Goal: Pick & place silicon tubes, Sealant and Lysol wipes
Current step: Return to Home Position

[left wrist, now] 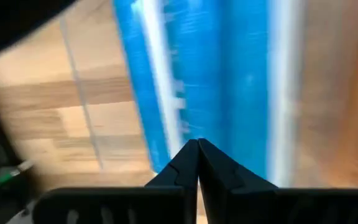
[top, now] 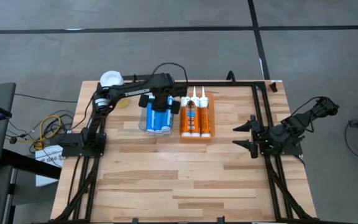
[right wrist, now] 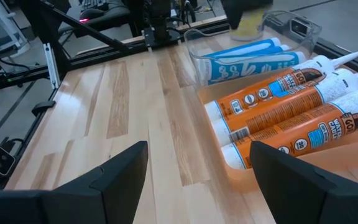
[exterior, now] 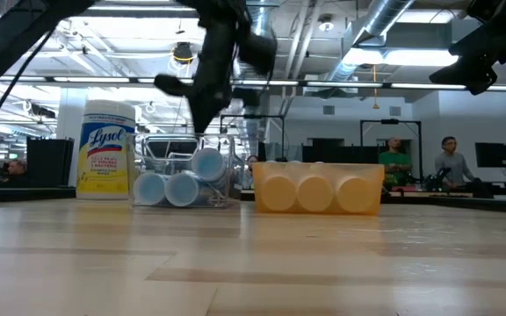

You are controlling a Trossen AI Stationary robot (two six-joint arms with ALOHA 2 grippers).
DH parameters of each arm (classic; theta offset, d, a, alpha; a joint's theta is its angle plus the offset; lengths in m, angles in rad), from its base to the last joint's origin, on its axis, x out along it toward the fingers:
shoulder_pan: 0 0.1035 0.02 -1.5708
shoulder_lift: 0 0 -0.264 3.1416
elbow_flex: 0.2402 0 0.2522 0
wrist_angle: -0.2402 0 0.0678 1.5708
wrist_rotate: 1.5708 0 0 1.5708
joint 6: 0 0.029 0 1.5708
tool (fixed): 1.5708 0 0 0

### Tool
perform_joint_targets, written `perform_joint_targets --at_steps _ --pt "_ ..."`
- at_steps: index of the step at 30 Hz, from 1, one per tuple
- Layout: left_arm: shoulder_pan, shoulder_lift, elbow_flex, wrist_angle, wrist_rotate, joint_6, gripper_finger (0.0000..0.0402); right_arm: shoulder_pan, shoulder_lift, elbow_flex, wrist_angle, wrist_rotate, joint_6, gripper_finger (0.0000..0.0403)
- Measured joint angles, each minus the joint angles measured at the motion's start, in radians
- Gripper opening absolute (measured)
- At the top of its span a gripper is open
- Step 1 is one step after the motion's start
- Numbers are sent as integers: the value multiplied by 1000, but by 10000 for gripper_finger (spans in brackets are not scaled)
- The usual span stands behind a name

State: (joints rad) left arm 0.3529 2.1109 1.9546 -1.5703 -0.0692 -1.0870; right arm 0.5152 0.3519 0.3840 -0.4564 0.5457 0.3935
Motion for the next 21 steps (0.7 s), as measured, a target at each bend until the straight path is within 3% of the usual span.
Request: perform_joint_targets --at_steps 8,15,21 --pt "-142 -180 106 -1 -13 -49 1 0 0 0 1 -5 0 276" --pt "-375 -324 105 -1 -340 -136 1 0 0 14 -6 -5 0 276" --pt "-487 -397 104 -1 -538 -162 0 0 -1 70 -14 0 -9 276"
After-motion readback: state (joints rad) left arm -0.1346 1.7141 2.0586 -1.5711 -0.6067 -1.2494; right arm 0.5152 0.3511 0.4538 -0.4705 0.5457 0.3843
